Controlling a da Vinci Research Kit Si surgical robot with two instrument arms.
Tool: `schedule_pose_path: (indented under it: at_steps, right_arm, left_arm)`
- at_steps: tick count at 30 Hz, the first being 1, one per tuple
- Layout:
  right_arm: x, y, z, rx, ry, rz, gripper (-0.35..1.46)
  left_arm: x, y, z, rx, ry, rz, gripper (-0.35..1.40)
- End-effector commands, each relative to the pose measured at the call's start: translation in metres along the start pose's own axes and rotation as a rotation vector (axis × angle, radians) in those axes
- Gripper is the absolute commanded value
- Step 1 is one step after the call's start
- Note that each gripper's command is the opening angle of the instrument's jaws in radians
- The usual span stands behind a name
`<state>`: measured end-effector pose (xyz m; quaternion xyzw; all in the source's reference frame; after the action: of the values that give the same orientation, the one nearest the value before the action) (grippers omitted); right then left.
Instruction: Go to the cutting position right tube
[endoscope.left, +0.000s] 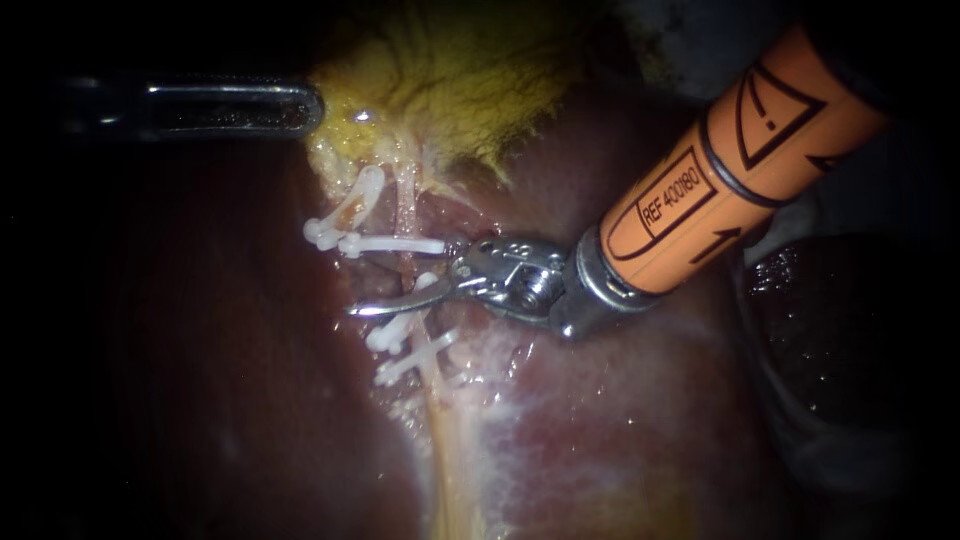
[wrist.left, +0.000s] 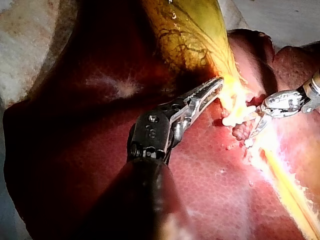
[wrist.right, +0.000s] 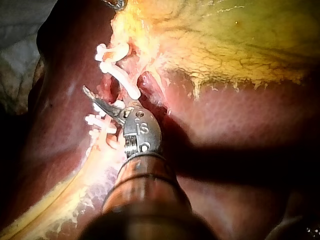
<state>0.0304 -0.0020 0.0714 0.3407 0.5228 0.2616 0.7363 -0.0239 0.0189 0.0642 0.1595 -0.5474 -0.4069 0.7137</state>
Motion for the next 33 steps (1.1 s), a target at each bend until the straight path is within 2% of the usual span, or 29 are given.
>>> schedule_pose_path:
  at_steps: [1, 3, 10, 19, 27, 33]
  right_arm:
    - [0.0001, -0.0001, -0.0001, 0.005, -0.002, 0.0, 1.26]
    - [0.0001, -0.0002, -0.0002, 0.013, -0.008, 0.006, 1.24]
    - [0.0003, -0.0003, -0.0008, 0.055, -0.105, -0.004, 1.24]
    - [0.0005, 0.0001, -0.0015, 0.121, -0.204, -0.016, 1.24]
    - [0.0015, 0.0009, -0.003, 0.156, -0.219, -0.014, 1.24]
    - [0.0013, 0.0008, -0.0033, 0.193, -0.236, -0.014, 1.24]
  left_arm:
    - [0.0, 0.0, 0.0, 0.0, 0.0, 0.0, -0.35]
    - [0.0, 0.0, 0.0, 0.0, 0.0, 0.0, -0.35]
    - [0.0, 0.0, 0.0, 0.0, 0.0, 0.0, -0.35]
    - [0.0, 0.0, 0.0, 0.0, 0.0, 0.0, -0.35]
    - [0.0, -0.0001, -0.0001, 0.0, 0.0, 0.0, -0.35]
    - [0.0, -0.0001, -0.0001, 0.0, 0.0, 0.0, -0.35]
